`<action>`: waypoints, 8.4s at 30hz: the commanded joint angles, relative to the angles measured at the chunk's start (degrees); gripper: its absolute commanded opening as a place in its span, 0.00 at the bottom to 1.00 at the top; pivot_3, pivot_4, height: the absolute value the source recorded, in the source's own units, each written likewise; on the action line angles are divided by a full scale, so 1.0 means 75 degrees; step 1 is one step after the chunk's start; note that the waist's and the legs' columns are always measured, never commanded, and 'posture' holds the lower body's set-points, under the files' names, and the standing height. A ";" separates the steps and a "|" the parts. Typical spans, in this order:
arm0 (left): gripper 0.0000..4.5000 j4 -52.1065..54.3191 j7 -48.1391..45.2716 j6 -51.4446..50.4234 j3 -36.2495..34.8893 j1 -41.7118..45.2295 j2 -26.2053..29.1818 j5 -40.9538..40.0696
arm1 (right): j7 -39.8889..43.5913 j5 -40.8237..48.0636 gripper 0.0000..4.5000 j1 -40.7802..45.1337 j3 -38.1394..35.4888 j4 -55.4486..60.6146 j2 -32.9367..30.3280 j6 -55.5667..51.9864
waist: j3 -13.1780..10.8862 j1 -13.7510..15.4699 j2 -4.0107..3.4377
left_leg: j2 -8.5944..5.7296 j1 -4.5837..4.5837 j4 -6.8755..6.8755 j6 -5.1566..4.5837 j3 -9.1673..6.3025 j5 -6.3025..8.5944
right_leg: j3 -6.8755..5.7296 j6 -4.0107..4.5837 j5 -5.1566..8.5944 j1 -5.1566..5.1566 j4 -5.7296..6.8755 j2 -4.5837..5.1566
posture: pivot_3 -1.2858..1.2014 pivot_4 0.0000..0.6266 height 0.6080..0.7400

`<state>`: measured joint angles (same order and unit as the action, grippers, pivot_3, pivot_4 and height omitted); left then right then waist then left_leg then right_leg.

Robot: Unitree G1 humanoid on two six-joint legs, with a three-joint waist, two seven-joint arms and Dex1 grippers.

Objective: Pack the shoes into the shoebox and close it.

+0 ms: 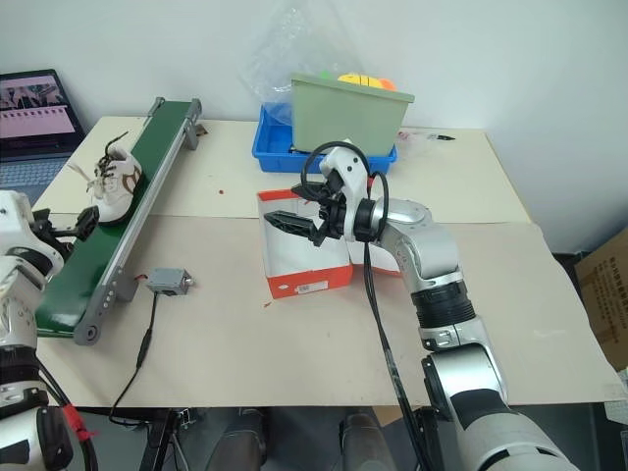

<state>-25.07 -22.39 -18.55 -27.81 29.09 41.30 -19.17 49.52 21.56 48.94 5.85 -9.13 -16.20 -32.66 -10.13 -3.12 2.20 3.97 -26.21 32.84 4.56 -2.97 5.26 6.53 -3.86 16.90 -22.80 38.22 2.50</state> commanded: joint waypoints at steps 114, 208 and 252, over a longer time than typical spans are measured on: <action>0.70 0.8312 0.5529 -0.4581 0.0049 -0.0182 -0.2789 -0.5323 | -0.6078 -0.0243 0.06 0.1564 -0.1186 -0.1606 0.1156 -0.3579 | -0.0004 0.0175 0.0009 | -0.0006 -0.0026 0.0007 0.0007 -0.0023 -0.0008 | -0.0014 0.0002 -0.0002 -0.0012 0.0006 0.0001 | 0.52 0.24 1.00; 0.98 0.5719 0.1798 -0.0901 -0.0769 -0.3793 -0.1573 -0.0942 | 0.0527 -0.0499 1.00 0.0555 0.0411 -0.0263 -0.0144 0.0979 | 0.0001 0.0091 0.0020 | 0.0000 -0.0029 -0.0013 0.0009 -0.0007 -0.0007 | -0.0005 0.0007 -0.0010 -0.0030 -0.0016 0.0000 | 0.52 0.24 1.00; 0.98 0.0796 -0.0077 0.2022 -0.0108 -0.1734 -0.1076 -0.0070 | 0.0145 -0.0430 1.00 0.0245 0.0347 0.0698 -0.0125 0.0273 | 0.0001 0.0090 0.0019 | 0.0002 -0.0027 -0.0014 0.0009 -0.0009 -0.0008 | -0.0011 0.0007 -0.0010 -0.0029 -0.0003 0.0000 | 0.52 0.24 1.00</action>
<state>-19.97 -22.71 -5.07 -28.48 15.27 32.33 -19.84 50.74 17.13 50.66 10.19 -6.67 -16.67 -30.48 -10.12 -2.44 2.35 3.98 -26.42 32.73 4.63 -3.04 5.20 6.45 -3.81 16.82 -23.02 38.20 2.50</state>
